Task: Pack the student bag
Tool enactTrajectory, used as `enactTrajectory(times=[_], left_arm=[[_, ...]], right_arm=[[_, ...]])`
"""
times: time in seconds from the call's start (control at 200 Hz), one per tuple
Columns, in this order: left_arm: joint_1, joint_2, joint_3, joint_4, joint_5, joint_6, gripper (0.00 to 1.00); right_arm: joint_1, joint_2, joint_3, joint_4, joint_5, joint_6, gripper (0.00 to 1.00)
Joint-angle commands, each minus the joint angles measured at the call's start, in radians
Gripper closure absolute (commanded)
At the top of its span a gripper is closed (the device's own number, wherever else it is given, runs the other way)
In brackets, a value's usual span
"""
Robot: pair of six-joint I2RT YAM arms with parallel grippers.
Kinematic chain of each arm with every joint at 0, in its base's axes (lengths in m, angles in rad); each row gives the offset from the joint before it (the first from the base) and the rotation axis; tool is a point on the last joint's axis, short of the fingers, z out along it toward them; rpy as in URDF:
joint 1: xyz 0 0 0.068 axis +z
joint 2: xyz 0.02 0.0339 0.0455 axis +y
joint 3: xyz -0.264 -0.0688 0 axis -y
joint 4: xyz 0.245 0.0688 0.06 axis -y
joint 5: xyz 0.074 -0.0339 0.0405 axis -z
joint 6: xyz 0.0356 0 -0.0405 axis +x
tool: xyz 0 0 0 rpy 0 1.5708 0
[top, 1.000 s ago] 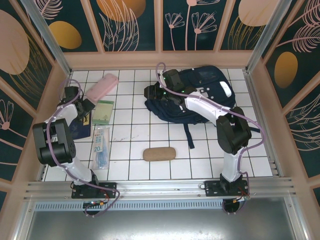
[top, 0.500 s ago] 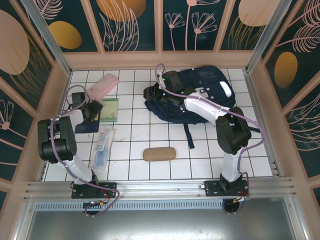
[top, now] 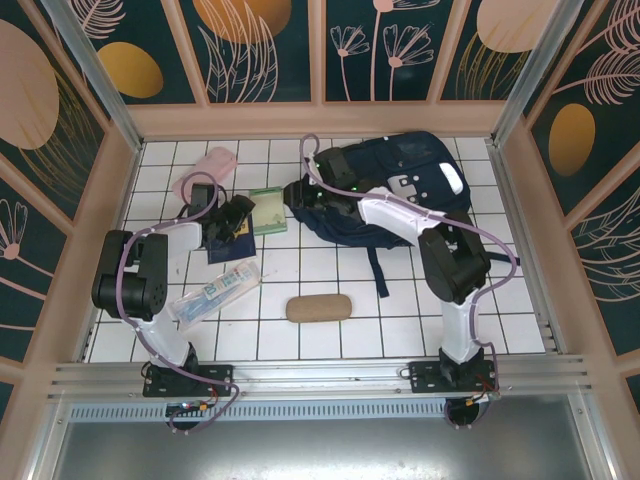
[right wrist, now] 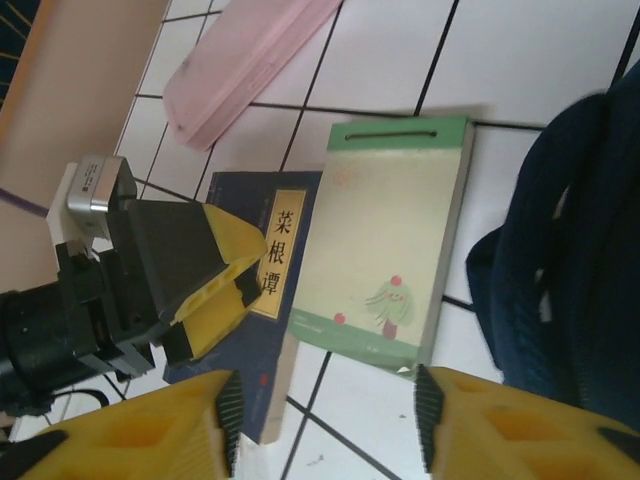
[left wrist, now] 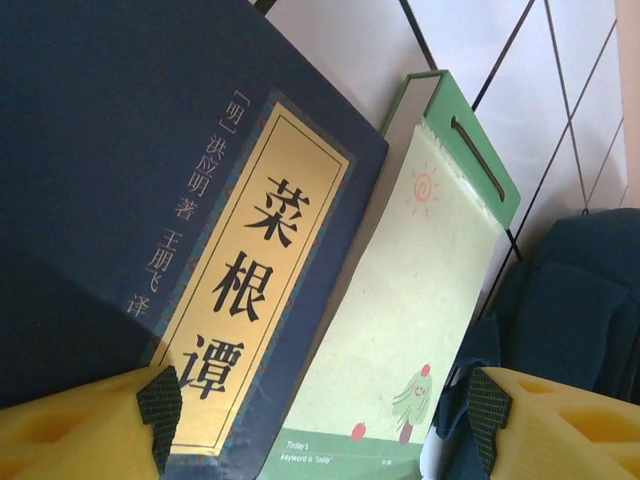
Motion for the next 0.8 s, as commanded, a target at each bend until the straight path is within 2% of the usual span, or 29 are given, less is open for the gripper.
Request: enactTrajectory(times=[0.0, 0.07, 0.23, 0.305, 0.605, 0.7, 0.795], left_arm=[[0.012, -0.036, 0.067, -0.145, -0.061, 0.080, 0.19], [0.041, -0.074, 0.101, -0.211, -0.086, 0.153, 0.20], [0.171, -0.072, 0.079, -0.286, -0.076, 0.268, 0.23], [0.201, -0.056, 0.079, -0.313, -0.082, 0.332, 0.24], [0.206, -0.048, -0.039, -0.258, -0.040, 0.368, 0.29], [0.206, -0.015, -0.064, -0.239, -0.022, 0.377, 0.33], [0.206, -0.010, -0.091, -0.199, 0.041, 0.379, 0.37]], right_arm=[[0.040, 0.056, 0.058, 0.018, -0.054, 0.022, 0.55], [0.063, 0.091, 0.091, 0.015, -0.059, 0.029, 0.58], [0.112, 0.176, 0.137, 0.026, -0.061, 0.067, 0.64], [0.135, 0.220, 0.163, 0.019, -0.052, 0.085, 0.66], [0.185, 0.385, 0.259, -0.028, -0.024, 0.120, 0.70], [0.189, 0.427, 0.292, -0.039, -0.027, 0.121, 0.71], [0.191, 0.459, 0.317, -0.044, -0.046, 0.118, 0.77]])
